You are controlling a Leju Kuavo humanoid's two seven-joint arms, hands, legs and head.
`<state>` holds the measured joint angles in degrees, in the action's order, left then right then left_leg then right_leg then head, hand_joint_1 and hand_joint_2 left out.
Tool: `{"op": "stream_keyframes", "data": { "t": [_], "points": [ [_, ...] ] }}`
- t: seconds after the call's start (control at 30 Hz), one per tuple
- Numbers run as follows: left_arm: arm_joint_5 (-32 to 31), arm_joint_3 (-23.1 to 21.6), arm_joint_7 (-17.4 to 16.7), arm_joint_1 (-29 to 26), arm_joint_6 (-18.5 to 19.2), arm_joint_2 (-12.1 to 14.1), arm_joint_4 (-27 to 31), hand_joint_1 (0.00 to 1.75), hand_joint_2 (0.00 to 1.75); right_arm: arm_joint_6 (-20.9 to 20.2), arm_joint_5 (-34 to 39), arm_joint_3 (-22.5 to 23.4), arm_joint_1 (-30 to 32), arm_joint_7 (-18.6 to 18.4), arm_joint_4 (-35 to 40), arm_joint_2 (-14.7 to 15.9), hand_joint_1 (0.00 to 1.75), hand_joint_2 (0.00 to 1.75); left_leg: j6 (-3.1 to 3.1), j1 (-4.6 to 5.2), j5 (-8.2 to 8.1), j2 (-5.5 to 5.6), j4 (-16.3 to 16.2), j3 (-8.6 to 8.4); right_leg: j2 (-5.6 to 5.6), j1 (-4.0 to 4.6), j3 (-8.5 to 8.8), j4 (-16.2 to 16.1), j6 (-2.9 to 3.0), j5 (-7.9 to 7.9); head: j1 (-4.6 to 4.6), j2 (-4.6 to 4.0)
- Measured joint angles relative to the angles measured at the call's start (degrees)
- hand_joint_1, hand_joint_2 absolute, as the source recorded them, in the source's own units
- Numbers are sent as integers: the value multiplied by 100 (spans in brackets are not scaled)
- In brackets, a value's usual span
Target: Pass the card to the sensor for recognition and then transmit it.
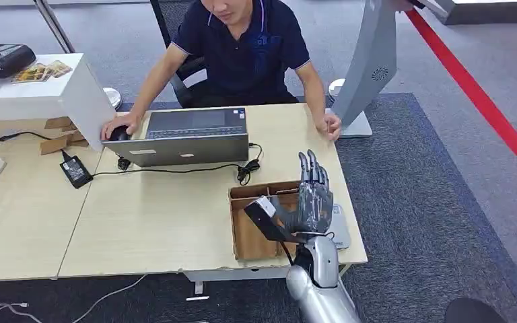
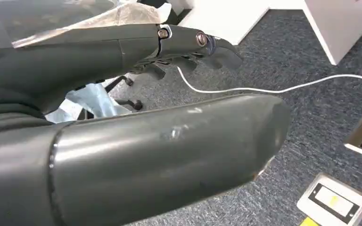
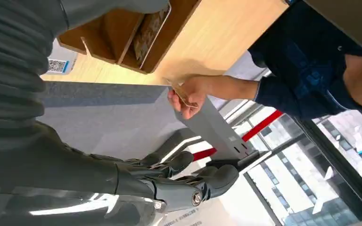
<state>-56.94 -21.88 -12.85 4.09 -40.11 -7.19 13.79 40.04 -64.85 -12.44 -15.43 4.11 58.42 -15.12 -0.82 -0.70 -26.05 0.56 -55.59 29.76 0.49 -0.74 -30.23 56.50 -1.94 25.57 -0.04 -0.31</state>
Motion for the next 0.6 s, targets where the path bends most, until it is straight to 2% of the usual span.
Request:
{"op": "stream_keyframes", "data": {
  "t": [0.2, 0.3, 0.6],
  "points": [
    [15, -17, 0, 0, 0, 2, 0, 0, 0, 0, -7, 0, -28, -35, -42, 22, 0, 175, 0, 0, 0, 0, 0, 0, 0, 0, 0, 0, 0, 0, -2, 0],
    [33, -44, 0, -1, 0, 4, 0, 0, 0, 2, -50, 4, -95, -197, -184, 103, 0, 175, 0, 0, 0, 0, 0, 1, 0, 0, -2, 0, 0, 0, -2, 0],
    [33, -59, 0, -1, 0, 7, 0, 0, 0, 2, -68, 4, -121, -243, -238, 181, 0, 175, 0, 0, 0, 0, 0, 1, 0, 0, -2, 0, 0, 0, 0, 0]
  ]
}}
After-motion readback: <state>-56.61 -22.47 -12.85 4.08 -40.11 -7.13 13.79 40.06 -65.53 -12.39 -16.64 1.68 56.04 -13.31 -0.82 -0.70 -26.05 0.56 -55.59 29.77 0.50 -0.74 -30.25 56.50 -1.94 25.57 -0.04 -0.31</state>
